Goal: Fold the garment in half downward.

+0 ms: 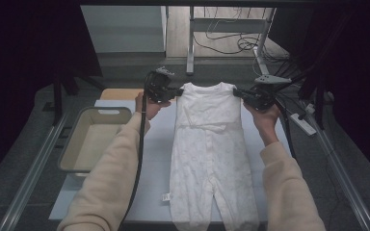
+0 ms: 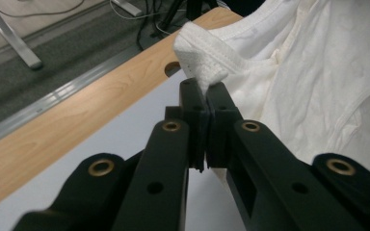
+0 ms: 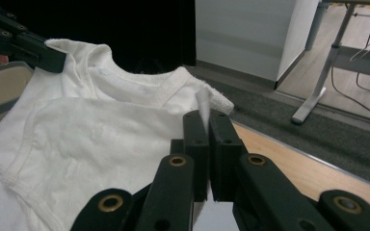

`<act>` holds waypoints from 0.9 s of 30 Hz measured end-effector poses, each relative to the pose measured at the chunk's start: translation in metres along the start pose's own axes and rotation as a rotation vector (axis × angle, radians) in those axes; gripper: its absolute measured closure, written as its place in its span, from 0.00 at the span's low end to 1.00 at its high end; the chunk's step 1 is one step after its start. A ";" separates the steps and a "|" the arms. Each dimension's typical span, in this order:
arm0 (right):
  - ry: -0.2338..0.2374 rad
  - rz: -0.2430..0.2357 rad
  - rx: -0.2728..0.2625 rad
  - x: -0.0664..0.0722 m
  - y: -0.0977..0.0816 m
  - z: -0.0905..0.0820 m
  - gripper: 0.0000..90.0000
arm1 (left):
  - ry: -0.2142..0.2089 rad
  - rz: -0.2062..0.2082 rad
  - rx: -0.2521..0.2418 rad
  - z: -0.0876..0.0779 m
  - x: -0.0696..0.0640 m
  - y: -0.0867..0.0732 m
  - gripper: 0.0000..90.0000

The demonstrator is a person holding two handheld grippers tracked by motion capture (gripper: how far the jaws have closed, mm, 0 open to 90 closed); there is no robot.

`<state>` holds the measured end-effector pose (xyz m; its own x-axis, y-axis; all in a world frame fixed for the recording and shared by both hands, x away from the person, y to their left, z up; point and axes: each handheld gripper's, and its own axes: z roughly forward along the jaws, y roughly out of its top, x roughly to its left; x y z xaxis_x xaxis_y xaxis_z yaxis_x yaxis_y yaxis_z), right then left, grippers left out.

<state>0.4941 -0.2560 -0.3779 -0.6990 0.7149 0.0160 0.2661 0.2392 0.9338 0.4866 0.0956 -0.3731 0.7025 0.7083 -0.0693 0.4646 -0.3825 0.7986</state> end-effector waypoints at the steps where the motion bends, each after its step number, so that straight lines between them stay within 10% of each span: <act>1: 0.001 -0.001 -0.005 0.000 0.000 0.000 0.96 | -0.004 0.002 0.000 0.000 -0.001 -0.001 0.97; 27: 0.054 0.023 0.065 0.005 -0.059 -0.003 0.96 | -0.115 0.005 0.006 0.013 -0.025 -0.062 0.97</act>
<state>0.4730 -0.2687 -0.4316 -0.7264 0.6848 0.0583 0.3242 0.2666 0.9076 0.4471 0.0940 -0.4281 0.7618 0.6338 -0.1336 0.4638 -0.3897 0.7956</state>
